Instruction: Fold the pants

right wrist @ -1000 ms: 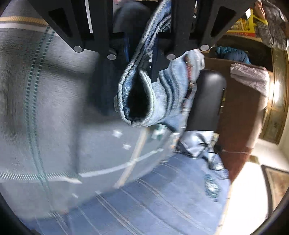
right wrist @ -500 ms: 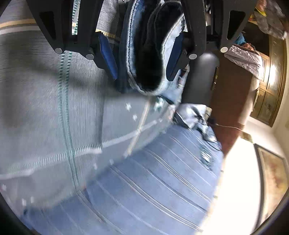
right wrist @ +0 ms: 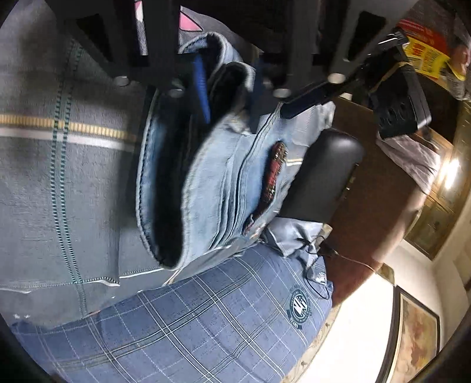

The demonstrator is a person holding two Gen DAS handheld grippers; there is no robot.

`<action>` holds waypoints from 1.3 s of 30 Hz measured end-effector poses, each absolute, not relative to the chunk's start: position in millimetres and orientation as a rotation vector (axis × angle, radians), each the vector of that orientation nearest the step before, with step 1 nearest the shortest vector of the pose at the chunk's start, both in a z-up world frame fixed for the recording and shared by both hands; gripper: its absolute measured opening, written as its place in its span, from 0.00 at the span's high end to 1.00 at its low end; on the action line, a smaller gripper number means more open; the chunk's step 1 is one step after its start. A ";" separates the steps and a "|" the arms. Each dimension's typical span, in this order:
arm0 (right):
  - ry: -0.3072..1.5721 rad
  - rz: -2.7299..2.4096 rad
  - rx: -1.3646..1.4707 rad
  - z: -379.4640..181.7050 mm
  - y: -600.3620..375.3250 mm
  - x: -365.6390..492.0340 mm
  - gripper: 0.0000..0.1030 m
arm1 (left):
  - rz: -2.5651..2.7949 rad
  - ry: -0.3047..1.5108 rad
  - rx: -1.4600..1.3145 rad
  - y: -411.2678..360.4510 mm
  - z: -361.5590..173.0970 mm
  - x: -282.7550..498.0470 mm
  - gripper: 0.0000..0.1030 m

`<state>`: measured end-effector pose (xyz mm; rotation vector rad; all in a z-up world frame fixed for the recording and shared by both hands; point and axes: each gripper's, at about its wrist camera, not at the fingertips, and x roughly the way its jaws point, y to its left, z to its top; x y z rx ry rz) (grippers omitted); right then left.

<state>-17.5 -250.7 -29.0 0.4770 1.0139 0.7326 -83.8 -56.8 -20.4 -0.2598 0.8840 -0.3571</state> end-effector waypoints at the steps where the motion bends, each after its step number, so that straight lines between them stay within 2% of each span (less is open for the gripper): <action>1: 1.008 0.718 0.465 -27.9 -250.8 -21.0 0.83 | -0.357 0.883 -0.264 -56.3 -21.1 -85.4 0.52; 7: 1.111 0.543 0.343 -60.1 -241.7 -19.8 0.83 | -0.371 0.941 -0.322 -52.9 -29.3 -73.5 0.52; 11: 1.064 0.585 0.409 -47.5 -250.2 -21.0 0.83 | -0.411 0.871 -0.423 -31.1 -13.5 -80.0 0.52; 13: 1.024 0.632 0.456 -37.8 -257.6 -24.1 0.79 | -0.393 0.839 -0.508 -12.1 -9.4 -79.3 0.52; 14: 1.011 0.648 0.472 -34.9 -259.4 -25.4 0.76 | -0.371 0.836 -0.553 -2.4 -10.2 -77.7 0.52; 16: 0.975 0.667 0.505 -29.0 -264.4 -29.5 0.40 | -0.332 0.848 -0.652 16.2 -15.6 -73.8 0.46; 18: 0.917 0.638 0.525 -24.5 -267.5 -34.6 0.32 | -0.328 0.852 -0.742 29.6 -21.3 -72.9 0.42; 23: 0.918 0.589 0.512 -27.5 -268.1 -36.1 0.31 | -0.303 0.869 -0.798 38.3 -26.4 -71.2 0.41; 31: 0.807 0.458 0.364 -7.5 -267.9 -49.1 0.31 | -0.192 0.790 -0.517 8.1 -6.3 -81.6 0.41; 39: 0.831 0.445 0.301 -10.9 -263.9 -53.1 0.31 | -0.202 0.828 -0.490 0.3 -15.2 -73.7 0.41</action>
